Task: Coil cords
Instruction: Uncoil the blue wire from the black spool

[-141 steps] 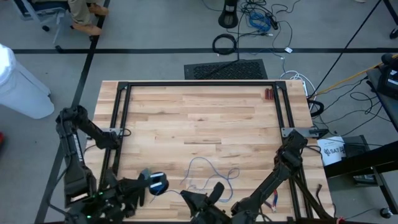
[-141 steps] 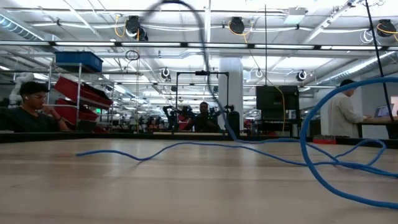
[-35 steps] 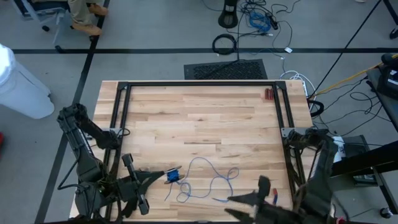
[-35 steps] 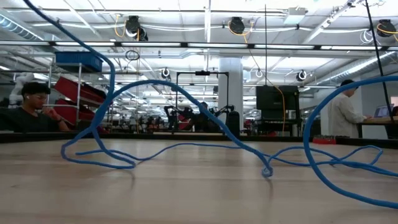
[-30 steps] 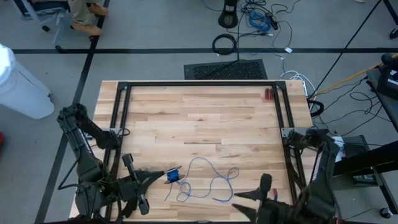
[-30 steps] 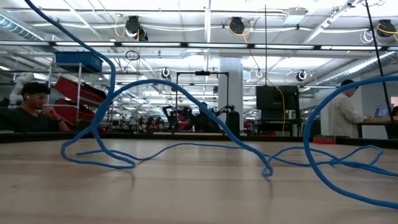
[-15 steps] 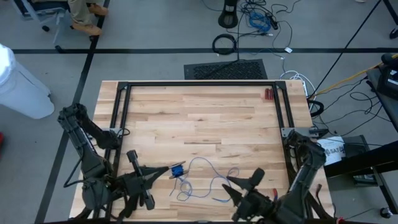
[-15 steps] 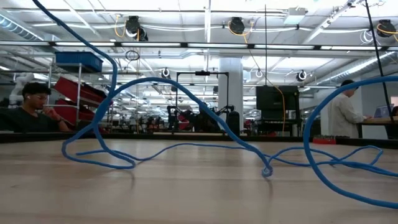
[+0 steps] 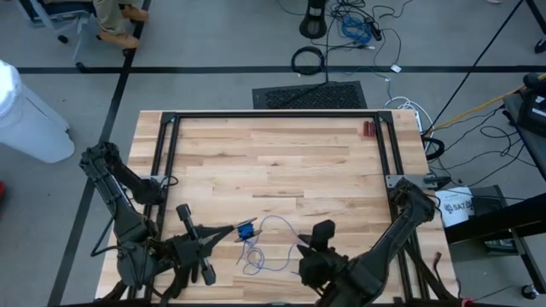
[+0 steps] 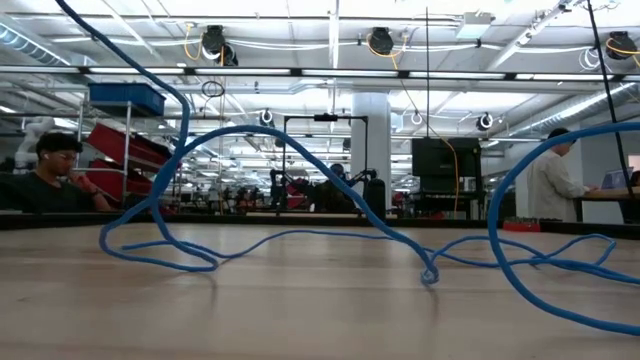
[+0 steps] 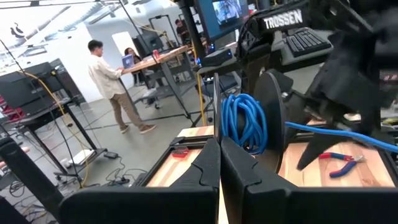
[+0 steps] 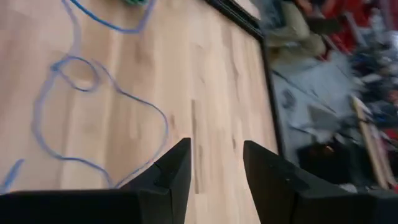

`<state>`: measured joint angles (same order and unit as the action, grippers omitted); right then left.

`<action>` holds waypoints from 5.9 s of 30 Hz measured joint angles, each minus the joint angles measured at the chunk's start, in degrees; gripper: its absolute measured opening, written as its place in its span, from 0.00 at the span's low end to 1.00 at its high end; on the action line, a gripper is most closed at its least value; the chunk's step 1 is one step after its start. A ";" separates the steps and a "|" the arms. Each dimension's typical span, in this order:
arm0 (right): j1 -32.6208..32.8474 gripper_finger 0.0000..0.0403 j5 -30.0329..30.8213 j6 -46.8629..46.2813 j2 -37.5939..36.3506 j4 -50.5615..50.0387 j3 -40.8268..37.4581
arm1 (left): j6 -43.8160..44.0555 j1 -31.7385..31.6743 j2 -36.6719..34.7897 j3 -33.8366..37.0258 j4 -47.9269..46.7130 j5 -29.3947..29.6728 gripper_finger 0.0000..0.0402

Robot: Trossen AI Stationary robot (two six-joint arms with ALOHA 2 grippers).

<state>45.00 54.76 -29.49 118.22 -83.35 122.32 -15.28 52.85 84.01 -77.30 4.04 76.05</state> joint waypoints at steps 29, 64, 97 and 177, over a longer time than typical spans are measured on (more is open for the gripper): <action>30.53 0.33 -0.36 -18.78 -21.04 -5.02 -4.74 | 1.45 -0.52 0.00 0.00 0.12 -2.75 0.00; 13.61 0.33 -1.53 13.44 -40.57 66.08 -62.40 | 1.34 -1.30 0.02 0.02 0.21 -3.82 0.00; -7.53 0.33 -20.82 38.49 -24.79 120.36 -67.16 | 1.47 -8.58 2.93 0.04 3.03 -11.66 0.00; -10.85 0.02 -21.81 45.31 -21.65 123.72 -62.47 | 4.40 -9.02 2.99 -0.02 2.96 -13.09 0.00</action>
<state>34.15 32.95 15.82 96.57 40.37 59.86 -10.87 43.83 87.00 -77.32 7.01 62.96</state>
